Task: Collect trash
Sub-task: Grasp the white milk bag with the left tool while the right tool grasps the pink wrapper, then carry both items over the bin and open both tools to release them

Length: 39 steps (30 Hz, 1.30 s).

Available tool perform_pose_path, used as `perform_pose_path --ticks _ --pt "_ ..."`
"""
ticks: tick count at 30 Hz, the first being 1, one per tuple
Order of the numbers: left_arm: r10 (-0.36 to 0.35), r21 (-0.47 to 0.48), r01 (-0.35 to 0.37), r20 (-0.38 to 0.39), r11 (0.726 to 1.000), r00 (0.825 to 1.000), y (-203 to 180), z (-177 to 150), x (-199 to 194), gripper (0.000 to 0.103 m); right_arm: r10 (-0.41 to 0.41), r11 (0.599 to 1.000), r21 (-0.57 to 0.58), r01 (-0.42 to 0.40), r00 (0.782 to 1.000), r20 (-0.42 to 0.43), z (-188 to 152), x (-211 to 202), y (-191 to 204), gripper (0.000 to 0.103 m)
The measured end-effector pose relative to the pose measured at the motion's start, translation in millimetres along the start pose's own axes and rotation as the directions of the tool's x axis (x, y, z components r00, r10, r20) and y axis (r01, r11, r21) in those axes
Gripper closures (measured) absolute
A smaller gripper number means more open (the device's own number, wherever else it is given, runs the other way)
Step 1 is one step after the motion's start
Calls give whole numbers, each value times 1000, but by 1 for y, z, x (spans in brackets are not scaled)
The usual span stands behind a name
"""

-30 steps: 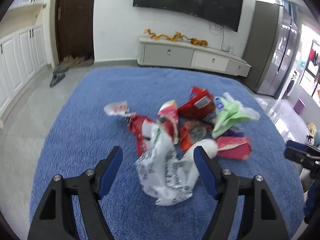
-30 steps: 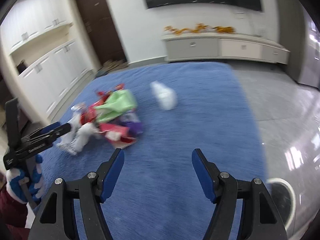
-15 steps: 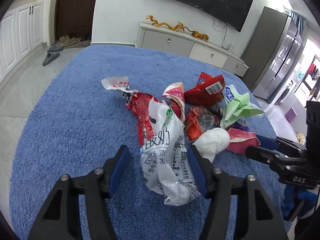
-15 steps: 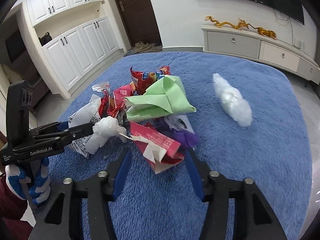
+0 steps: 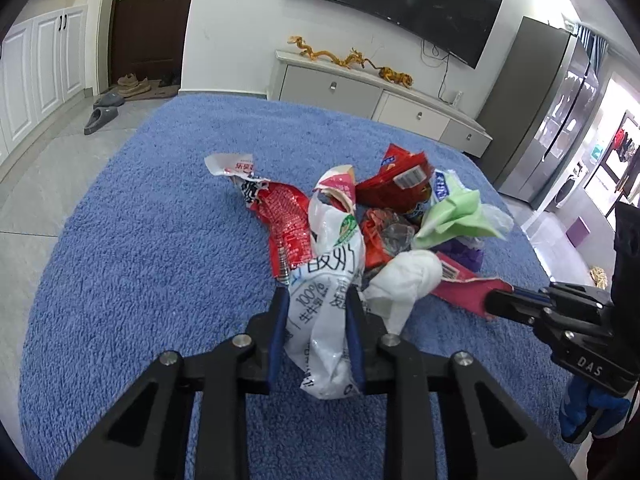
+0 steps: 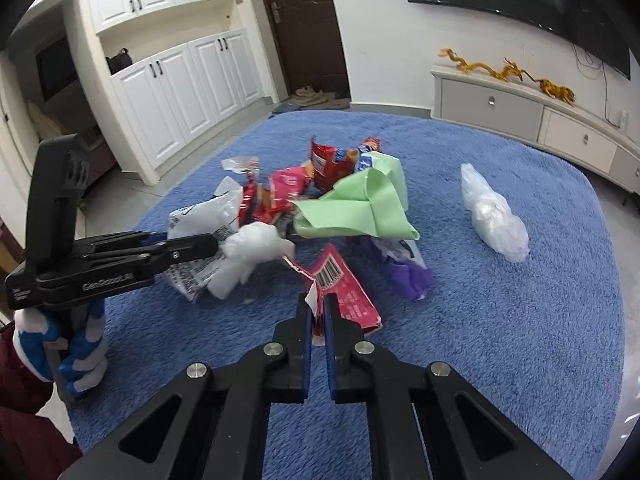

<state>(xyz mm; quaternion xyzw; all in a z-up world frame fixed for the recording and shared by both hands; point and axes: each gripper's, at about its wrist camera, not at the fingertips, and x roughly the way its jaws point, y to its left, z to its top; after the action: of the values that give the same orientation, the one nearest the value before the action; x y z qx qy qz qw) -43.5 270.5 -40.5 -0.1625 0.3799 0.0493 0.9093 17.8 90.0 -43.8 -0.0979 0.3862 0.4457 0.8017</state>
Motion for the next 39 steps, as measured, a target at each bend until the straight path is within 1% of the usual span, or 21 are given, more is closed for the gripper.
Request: perform_pose_path --ticks 6,10,15,19,22,24,25,28,31,34,35,37,39 --pt "34 -11 -33 62 999 998 0 -3 -24 81 41 999 -8 -41 998 44 -4 -26 11 97" --pt "65 19 -68 112 998 992 -10 -1 -39 81 58 998 -20 -56 995 86 -4 -45 18 97" --pt "44 49 -52 147 997 988 -28 5 -53 81 42 999 -7 -42 988 149 -8 -75 19 97" --pt "-1 114 -18 162 993 987 -56 11 -55 81 -8 999 42 0 980 198 -20 -101 6 97" --pt "-56 183 27 158 983 986 -87 17 -51 81 -81 993 102 59 968 236 -31 -128 -12 97" --pt "-109 236 73 142 969 984 -114 20 -46 81 -127 985 143 92 958 256 -40 -144 -23 97" --pt "-124 253 87 137 964 983 -124 20 -45 81 -160 978 171 117 950 267 -47 -156 -31 97" --pt "-195 325 152 105 933 975 -165 19 -36 81 -246 953 242 180 928 279 -66 -181 -50 97" --pt "-258 402 214 59 890 964 -209 14 -26 81 -338 912 332 241 900 274 -90 -207 -75 97" --pt "-314 486 278 -7 828 949 -259 3 -13 81 -425 857 419 299 871 247 -118 -229 -100 97" --pt "-328 509 295 -26 808 944 -275 -1 -10 81 -454 833 450 320 861 229 -129 -237 -109 97" --pt "-348 543 323 -60 775 936 -300 -6 -3 81 -496 790 508 344 845 199 -147 -246 -126 98" --pt "-369 572 361 -107 737 923 -329 -14 6 81 -527 752 549 365 834 166 -163 -252 -139 97"
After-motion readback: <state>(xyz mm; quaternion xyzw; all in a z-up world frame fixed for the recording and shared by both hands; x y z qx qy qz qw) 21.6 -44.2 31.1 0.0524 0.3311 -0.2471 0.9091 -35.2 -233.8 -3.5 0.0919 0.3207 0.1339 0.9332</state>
